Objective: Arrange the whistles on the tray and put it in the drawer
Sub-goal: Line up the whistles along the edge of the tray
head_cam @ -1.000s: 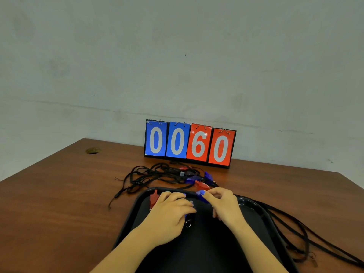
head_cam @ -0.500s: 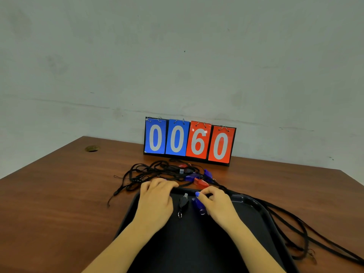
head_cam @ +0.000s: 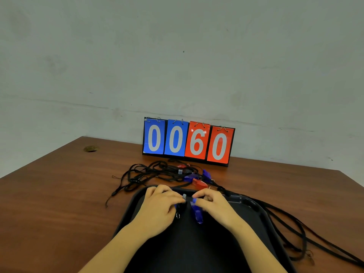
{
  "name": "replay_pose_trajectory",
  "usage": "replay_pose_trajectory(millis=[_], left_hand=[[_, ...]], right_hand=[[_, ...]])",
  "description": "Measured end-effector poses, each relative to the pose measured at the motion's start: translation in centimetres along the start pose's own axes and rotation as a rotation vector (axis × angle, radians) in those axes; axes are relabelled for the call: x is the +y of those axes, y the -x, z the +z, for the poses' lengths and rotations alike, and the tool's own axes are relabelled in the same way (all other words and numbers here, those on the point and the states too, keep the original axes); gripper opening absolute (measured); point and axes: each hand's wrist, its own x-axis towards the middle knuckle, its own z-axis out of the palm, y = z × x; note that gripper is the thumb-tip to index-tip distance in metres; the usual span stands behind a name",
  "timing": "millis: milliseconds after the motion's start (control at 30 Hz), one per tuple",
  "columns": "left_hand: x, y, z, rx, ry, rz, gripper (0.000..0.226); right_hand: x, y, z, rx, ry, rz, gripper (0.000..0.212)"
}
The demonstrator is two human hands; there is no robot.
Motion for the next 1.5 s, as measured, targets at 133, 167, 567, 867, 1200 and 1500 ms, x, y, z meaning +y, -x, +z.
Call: replay_pose_trajectory(millis=[133,167,567,867,1200,1500], left_hand=[[0.0,-0.1,0.2,-0.080,-0.053,-0.011,0.044],[0.0,-0.1,0.2,-0.079,-0.063,-0.014,0.044],[-0.1,0.1,0.2,-0.026,-0.083,0.038,0.051],[-0.3,0.3,0.5,-0.053,-0.217,0.092,0.033],[-0.3,-0.2,-0.4,0.306,-0.140,-0.184,0.027],[0.1,0.1,-0.9,0.158,-0.123,-0.112,0.024]], right_hand=[[0.1,0.0,-0.2,-0.091,0.020,0.031,0.025],[0.0,0.0,-0.1,-0.092,0.030,0.037,0.029],[0.5,-0.3,0.4,0.101,0.117,-0.012,0.016],[-0.1,-0.2,0.4,0.155,0.139,-0.045,0.015],[-0.4,0.4,0.6,0.023,0.054,-0.064,0.024],[-0.1,0.2,1.0,0.051,0.103,-0.031,0.049]])
